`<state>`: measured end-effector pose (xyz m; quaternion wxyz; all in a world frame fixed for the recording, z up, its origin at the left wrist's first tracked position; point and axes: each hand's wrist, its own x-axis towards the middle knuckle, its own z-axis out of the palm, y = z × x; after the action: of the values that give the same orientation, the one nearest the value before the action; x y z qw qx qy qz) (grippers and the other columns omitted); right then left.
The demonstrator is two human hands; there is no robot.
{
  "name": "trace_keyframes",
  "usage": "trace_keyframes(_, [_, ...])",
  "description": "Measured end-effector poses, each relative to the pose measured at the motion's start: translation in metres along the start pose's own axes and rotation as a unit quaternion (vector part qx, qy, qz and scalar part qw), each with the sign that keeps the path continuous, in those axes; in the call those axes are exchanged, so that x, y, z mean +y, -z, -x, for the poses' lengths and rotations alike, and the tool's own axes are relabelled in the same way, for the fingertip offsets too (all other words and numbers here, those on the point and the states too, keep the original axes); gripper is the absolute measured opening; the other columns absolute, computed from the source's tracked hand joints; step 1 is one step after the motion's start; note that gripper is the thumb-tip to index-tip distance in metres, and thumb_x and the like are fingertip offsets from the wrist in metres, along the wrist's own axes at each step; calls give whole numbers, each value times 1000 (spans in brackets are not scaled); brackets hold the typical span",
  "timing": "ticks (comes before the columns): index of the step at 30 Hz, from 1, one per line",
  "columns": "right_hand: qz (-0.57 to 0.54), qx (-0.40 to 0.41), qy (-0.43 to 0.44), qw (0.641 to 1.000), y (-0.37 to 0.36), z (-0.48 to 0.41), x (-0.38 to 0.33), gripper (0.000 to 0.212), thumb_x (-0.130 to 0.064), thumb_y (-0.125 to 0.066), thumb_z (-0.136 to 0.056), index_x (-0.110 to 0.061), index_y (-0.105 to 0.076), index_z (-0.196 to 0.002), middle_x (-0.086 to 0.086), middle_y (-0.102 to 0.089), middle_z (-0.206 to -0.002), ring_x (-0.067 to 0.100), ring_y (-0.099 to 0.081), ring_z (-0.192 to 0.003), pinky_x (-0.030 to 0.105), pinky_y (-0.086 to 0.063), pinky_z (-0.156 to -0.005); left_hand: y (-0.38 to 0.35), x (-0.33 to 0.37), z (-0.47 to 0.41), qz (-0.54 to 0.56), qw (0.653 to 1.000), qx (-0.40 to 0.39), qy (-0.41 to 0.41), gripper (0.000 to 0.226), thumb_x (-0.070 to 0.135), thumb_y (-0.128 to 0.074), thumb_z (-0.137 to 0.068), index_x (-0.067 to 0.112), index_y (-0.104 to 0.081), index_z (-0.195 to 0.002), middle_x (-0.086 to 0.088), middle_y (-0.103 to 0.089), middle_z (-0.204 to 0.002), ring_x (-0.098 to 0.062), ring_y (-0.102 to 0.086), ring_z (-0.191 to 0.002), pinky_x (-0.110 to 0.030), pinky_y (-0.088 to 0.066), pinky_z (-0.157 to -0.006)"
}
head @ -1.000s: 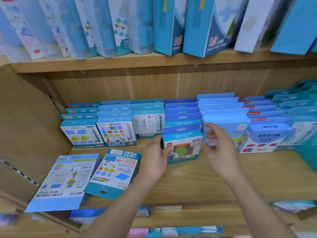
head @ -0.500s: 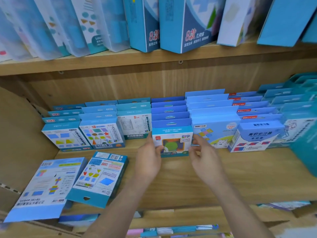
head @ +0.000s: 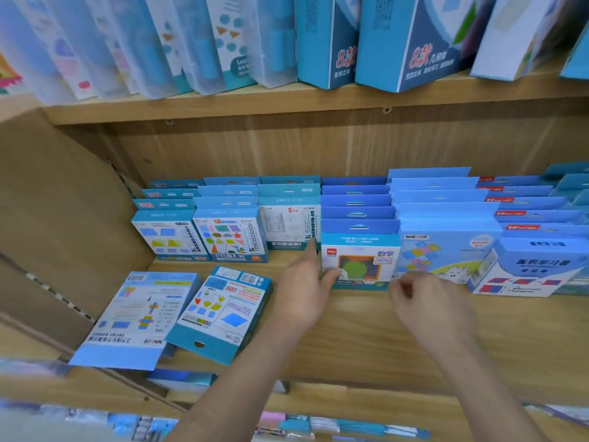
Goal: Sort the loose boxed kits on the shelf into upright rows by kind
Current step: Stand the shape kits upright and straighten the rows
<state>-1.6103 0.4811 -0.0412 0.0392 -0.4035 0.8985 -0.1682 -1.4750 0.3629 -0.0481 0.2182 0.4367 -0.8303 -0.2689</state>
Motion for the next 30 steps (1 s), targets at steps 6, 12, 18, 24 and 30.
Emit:
trace_keyframes(6, [-123, -75, 137, 980, -17, 21, -44, 13, -28, -57, -87, -25, -70, -87, -8, -70, -77, 17, -64, -77, 32, -49, -65, 52, -42, 60, -20, 995, 15, -97, 38, 12, -55, -82, 20, -64, -118, 5, -64, -122, -10, -55, -112, -14, -38, -97])
trace_keyframes(12, [-168, -116, 256, 945, -48, 36, -93, 18, -19, -62, -86, -27, -70, -99, -15, -68, -89, 5, -60, -79, 23, -48, -77, 98, -112, 100, -131, 988, -65, -53, 63, 3, -51, -80, 33, -46, -135, 14, -34, -148, -4, -23, -139, -3, -12, -105])
trace_keyframes(18, [-156, -137, 326, 922, -68, 49, -117, 48, -19, -60, -86, -36, -52, -131, -18, -53, -128, 4, -49, -117, 16, -36, -98, 99, -146, 107, -269, 955, -79, -95, 85, 15, -87, -39, 26, -64, -120, 6, -62, -126, -13, -60, -115, -22, -48, -90])
trace_keyframes(24, [-90, -95, 391, 911, -74, 59, -133, 77, -40, -72, -76, -42, -30, -140, -17, -28, -151, 5, -24, -139, 33, -31, -103, 118, -140, 87, -201, 946, 84, -241, 37, 15, -45, -74, 26, -67, -101, 6, -72, -98, -15, -66, -91, -29, -50, -84])
trace_keyframes(30, [-427, -84, 249, 865, -44, 51, -147, 32, -24, -69, -83, -32, -58, -112, -19, -70, -101, 1, -65, -93, 21, -50, -79, 143, -105, 66, 59, 970, 210, -112, 33, 34, -63, -88, 27, -57, -119, 24, -57, -109, 8, -49, -101, -16, -41, -86])
